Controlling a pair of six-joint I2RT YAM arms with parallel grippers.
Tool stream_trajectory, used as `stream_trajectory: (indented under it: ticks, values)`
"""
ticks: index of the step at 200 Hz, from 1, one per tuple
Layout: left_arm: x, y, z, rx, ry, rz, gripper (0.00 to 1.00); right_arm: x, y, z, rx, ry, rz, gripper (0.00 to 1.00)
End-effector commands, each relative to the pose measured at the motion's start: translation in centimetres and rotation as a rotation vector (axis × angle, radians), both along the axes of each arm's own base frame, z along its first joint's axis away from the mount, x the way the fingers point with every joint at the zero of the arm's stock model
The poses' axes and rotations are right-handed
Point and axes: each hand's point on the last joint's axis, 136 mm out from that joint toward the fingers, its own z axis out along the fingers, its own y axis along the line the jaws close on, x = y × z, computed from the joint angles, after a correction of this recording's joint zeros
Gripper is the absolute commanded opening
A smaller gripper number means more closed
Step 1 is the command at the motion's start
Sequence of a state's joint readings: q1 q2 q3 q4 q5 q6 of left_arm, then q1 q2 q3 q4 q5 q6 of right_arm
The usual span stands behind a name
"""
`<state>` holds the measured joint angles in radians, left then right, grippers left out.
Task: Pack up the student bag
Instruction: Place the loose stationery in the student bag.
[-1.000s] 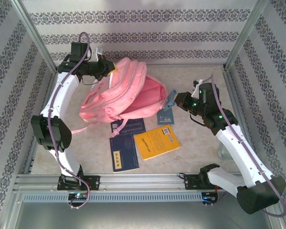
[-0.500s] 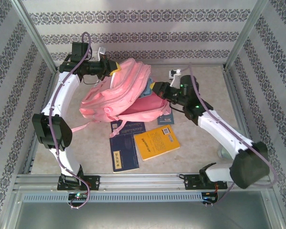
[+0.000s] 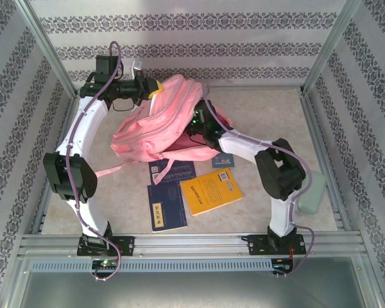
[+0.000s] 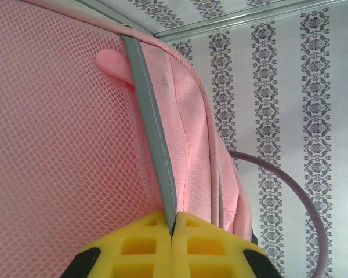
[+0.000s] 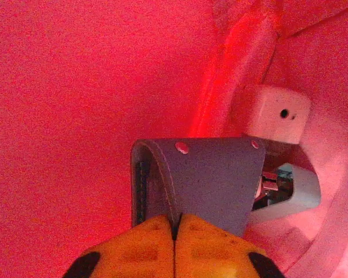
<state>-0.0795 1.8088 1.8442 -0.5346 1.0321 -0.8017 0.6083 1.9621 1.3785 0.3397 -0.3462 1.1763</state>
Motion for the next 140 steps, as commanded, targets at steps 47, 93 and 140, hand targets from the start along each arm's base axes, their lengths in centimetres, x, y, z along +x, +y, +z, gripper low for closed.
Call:
stream_trajectory:
  ticks: [47, 93, 140]
  values:
    - [-2.3, -0.8, 7.1, -0.039, -0.241, -0.067, 0.0, 0.3, 0.6, 1.4, -0.146, -0.049, -0.006, 0.91]
    - [-1.4, 1.1, 6.1, 0.01, -0.219, 0.009, 0.0, -1.1, -1.4, 5.2, -0.132, -0.174, 0.022, 0.98]
    - [0.4, 4.8, 4.4, 0.072, -0.19, 0.164, 0.0, -3.3, -5.7, 8.5, -0.165, -0.263, 0.025, 0.98]
